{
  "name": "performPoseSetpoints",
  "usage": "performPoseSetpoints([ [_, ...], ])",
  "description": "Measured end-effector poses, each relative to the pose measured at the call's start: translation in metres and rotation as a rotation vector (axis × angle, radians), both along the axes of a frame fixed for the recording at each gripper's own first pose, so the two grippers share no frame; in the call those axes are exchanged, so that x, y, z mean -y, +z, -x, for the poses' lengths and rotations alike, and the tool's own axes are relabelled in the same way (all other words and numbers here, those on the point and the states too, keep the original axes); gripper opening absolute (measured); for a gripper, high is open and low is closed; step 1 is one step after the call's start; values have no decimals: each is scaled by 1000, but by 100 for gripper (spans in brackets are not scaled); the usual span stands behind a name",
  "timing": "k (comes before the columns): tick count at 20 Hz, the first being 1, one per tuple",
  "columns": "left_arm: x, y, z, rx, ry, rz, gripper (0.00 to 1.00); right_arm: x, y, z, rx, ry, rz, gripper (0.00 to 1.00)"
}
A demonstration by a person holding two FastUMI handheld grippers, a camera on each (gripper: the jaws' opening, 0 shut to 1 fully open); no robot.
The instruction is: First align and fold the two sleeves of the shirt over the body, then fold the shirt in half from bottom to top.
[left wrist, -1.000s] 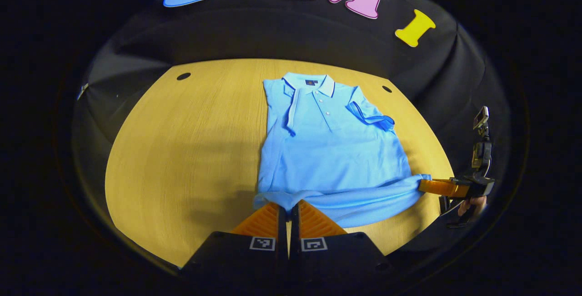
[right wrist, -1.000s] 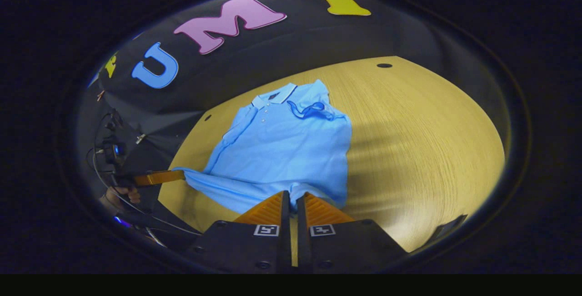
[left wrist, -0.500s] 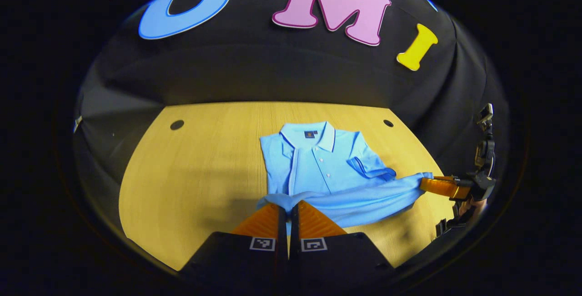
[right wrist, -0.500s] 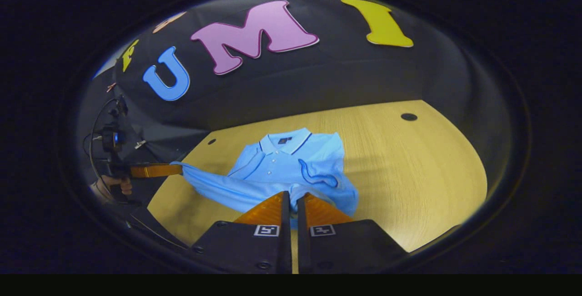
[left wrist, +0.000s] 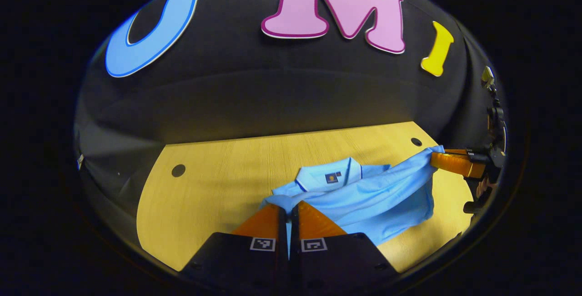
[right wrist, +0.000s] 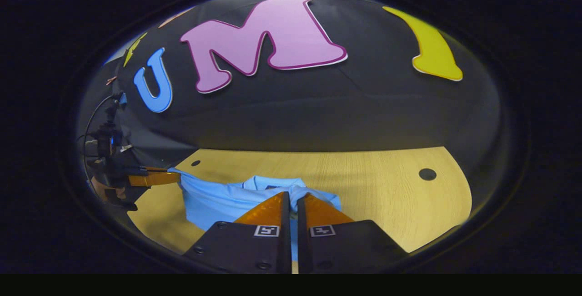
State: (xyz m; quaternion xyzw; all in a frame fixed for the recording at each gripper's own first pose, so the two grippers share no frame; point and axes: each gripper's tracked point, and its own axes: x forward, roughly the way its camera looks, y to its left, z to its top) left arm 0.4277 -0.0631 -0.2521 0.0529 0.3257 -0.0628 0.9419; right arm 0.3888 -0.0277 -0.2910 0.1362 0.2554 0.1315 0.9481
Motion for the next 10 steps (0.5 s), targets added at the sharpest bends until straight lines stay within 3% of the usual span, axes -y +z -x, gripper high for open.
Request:
performPoseSetpoints([
  [4, -13, -23, -56, -24, 89, 3, 6, 2, -29, -49, -30, -5, 11, 10],
  [5, -15, -31, -66, -26, 104, 9, 6, 3, -40, -59, -49, -8, 11, 15],
  [7, -15, -47, -81, -44, 110, -18, 6, 3, -67, -69, -95, -15, 12, 15],
  [9, -18, -71, -85, -87, 120, -81, 6, -1, -91, -71, -148, -14, 5, 4],
  [10, -16, -79, -85, -106, 133, -88, 11, -1, -104, -71, -176, -12, 9, 10],
])
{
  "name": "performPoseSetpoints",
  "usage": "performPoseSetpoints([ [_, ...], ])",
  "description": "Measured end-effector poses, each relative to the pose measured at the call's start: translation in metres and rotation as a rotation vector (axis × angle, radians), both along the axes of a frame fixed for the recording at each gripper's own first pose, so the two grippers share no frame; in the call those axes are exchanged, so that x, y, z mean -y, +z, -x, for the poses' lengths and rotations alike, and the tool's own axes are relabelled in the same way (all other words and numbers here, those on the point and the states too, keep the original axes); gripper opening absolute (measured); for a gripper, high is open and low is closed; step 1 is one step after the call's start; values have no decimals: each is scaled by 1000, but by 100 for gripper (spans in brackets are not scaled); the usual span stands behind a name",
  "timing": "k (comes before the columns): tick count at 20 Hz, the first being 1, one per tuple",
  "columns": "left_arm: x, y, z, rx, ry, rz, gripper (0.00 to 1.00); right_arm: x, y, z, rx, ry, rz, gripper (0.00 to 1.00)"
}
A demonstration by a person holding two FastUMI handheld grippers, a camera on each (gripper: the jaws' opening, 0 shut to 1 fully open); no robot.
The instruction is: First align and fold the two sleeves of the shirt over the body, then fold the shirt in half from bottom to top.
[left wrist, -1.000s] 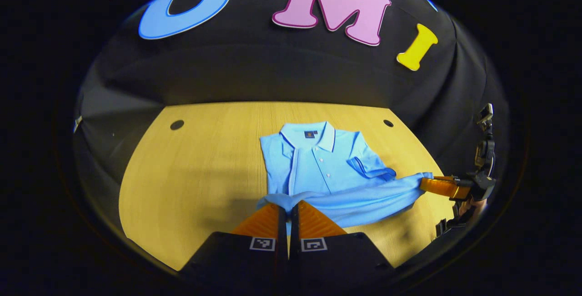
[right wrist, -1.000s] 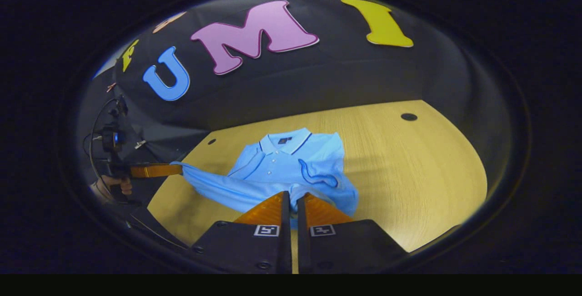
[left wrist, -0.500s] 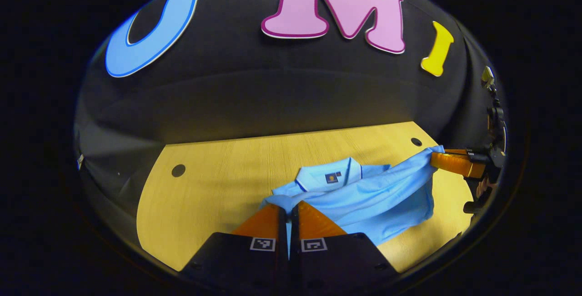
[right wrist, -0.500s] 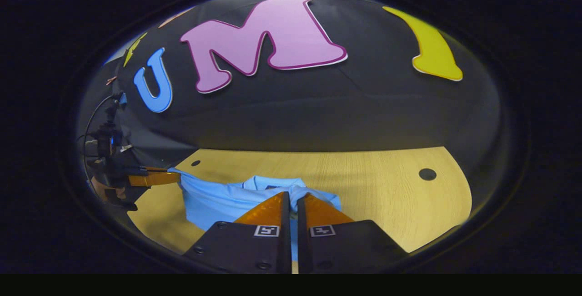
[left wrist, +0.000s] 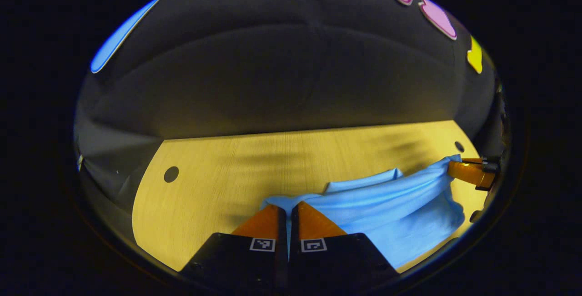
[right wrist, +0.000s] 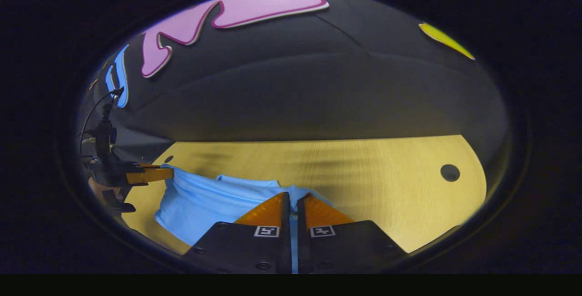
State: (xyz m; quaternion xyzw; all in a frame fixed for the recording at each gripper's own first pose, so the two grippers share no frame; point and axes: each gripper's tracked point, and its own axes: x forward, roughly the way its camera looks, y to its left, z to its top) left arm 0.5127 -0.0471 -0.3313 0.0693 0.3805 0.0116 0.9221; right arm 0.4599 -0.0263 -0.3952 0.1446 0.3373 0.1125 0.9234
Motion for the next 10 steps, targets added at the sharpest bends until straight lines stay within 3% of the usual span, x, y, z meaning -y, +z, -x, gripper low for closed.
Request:
performPoseSetpoints([
  [1, -1, -8, -3, -10, 16, -5, 7, 1, -10, 2, -27, 0, 9, 15],
  [2, -4, -14, -2, -18, 36, -19, 16, 0, -15, 5, -43, 6, 7, 4],
  [3, -5, -17, 0, -24, 47, -29, 14, 1, -15, 7, -45, 8, 3, 6],
  [4, -2, -17, 0, -20, 44, -29, 24, 2, -16, 4, -43, 7, -4, 12],
  [5, -1, -15, -2, -5, 37, -31, 40, 1, -11, 3, -31, 7, -21, 12],
  [7, 6, -4, -2, 28, 34, -17, 71, 5, -3, 4, -15, -6, -16, 42],
  [8, 10, 1, -1, 34, 31, -9, 87, 4, 1, 5, -12, -3, -16, 46],
  [10, 12, 15, 3, 53, 21, -14, 90, 5, 10, 9, 5, 9, 14, 84],
])
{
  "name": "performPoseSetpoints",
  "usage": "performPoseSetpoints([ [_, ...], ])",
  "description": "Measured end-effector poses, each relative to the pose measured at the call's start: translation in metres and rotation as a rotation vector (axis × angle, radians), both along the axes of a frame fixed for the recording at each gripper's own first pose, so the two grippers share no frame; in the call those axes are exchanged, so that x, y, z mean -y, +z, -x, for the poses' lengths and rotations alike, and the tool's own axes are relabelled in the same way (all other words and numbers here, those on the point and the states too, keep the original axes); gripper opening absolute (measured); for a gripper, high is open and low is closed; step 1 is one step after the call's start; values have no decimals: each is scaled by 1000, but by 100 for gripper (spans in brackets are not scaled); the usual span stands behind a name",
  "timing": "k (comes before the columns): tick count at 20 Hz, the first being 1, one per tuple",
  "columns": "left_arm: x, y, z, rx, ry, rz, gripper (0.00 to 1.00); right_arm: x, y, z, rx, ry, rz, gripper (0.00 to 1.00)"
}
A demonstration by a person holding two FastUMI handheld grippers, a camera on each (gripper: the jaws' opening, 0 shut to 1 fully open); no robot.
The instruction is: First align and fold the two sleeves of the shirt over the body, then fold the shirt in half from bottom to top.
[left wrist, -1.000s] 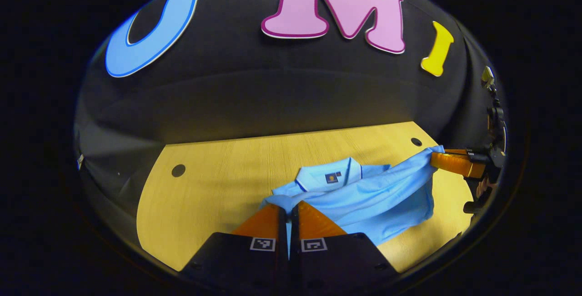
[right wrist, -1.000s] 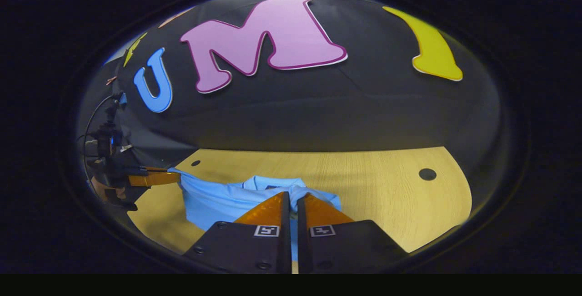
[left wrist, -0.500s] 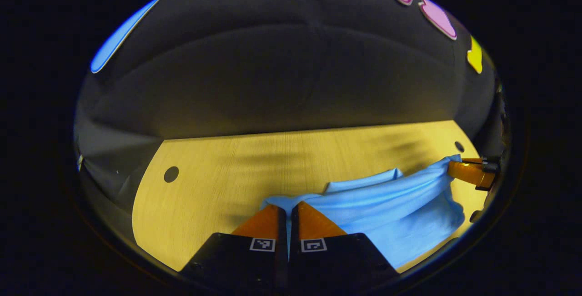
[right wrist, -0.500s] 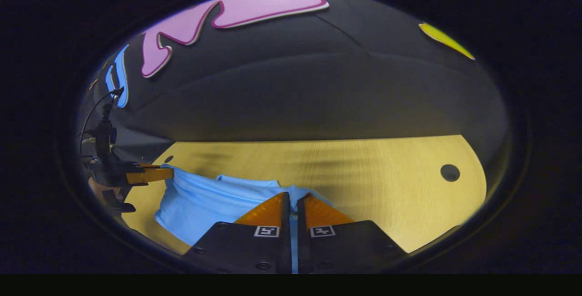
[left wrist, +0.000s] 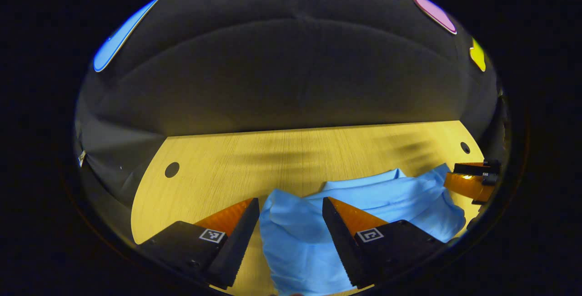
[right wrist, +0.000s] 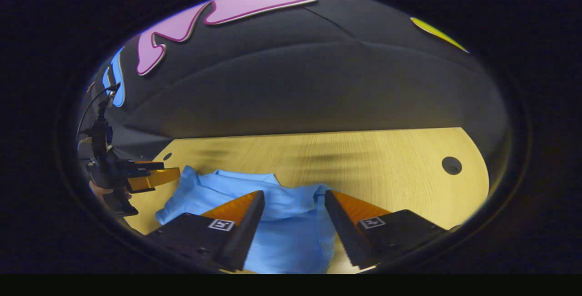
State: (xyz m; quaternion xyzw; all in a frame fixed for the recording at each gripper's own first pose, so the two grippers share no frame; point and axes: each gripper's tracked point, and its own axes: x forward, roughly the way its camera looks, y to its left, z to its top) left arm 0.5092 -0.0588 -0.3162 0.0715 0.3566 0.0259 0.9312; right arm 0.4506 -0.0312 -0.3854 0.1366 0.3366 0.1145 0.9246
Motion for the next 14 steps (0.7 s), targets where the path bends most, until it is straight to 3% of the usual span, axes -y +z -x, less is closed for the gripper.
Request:
performPoseSetpoints([
  [1, 2, 8, 1, 22, -8, 0, 90, 2, 2, 1, 19, 8, 22, 81],
  [2, 6, 19, 2, 45, -15, 6, 92, 1, 15, 5, 38, 19, 38, 98],
  [9, 22, 151, 55, 289, -71, 51, 92, -5, 126, 38, 252, 37, 147, 98],
  [14, 25, 240, 133, 458, -135, 68, 92, -13, 230, 90, 441, -23, 200, 98],
])
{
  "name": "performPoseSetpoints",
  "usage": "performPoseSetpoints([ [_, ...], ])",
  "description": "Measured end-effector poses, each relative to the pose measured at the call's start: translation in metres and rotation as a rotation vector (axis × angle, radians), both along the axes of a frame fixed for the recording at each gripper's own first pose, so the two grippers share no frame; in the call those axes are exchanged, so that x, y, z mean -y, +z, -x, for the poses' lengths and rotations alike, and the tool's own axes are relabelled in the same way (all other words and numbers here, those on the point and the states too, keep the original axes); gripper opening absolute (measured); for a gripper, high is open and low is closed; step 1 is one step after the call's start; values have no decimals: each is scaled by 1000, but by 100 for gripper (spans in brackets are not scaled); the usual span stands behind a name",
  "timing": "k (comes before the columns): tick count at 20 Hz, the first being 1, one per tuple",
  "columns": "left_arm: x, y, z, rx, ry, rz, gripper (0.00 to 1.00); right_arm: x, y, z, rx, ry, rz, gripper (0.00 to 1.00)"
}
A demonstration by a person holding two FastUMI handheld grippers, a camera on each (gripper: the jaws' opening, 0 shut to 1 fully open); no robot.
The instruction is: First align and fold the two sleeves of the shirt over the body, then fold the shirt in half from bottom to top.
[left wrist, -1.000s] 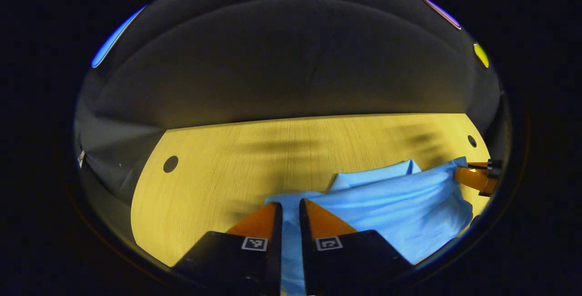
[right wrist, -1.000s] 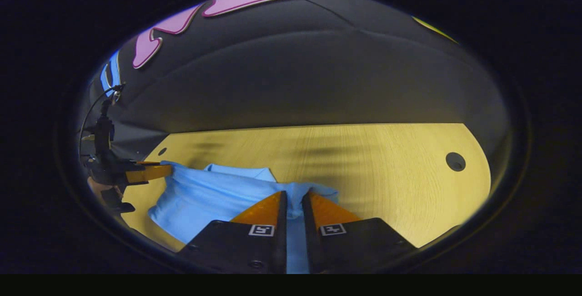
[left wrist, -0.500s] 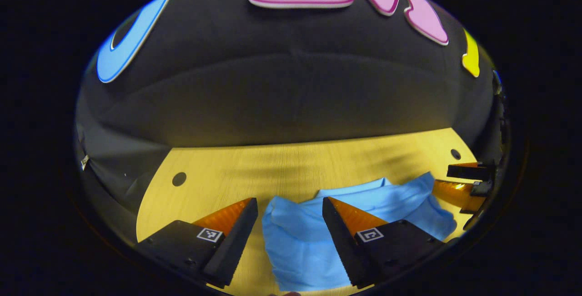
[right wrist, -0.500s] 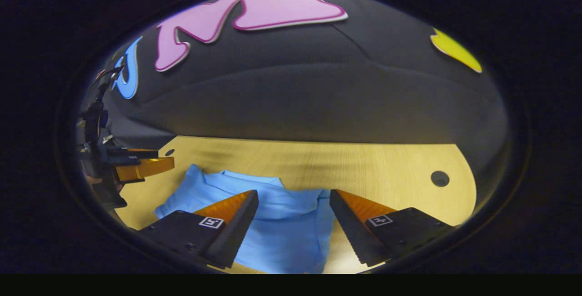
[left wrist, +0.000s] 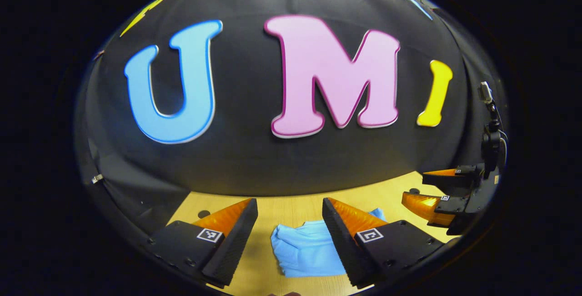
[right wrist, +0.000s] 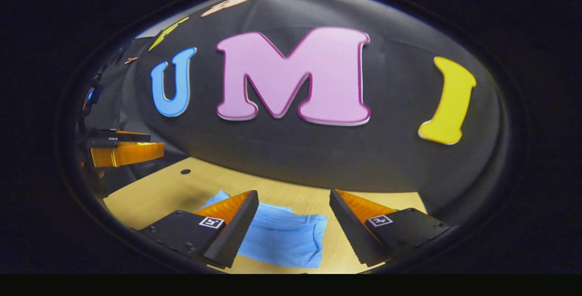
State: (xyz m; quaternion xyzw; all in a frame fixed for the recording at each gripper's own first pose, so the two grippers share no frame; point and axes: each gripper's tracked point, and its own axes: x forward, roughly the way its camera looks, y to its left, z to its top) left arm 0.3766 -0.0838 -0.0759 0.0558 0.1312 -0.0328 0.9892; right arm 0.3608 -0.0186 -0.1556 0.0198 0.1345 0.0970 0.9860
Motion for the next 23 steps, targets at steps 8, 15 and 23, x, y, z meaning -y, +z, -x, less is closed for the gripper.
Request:
performPoseSetpoints([
  [8, -11, 101, 170, 207, -61, 25, 91, -17, 120, 136, 191, -56, 29, 97],
  [15, -14, 124, 313, 331, -93, -8, 92, -34, 166, 264, 278, -128, 38, 97],
  [23, -8, 122, 401, 359, -48, 99, 89, -39, 197, 374, 321, -175, 44, 96],
])
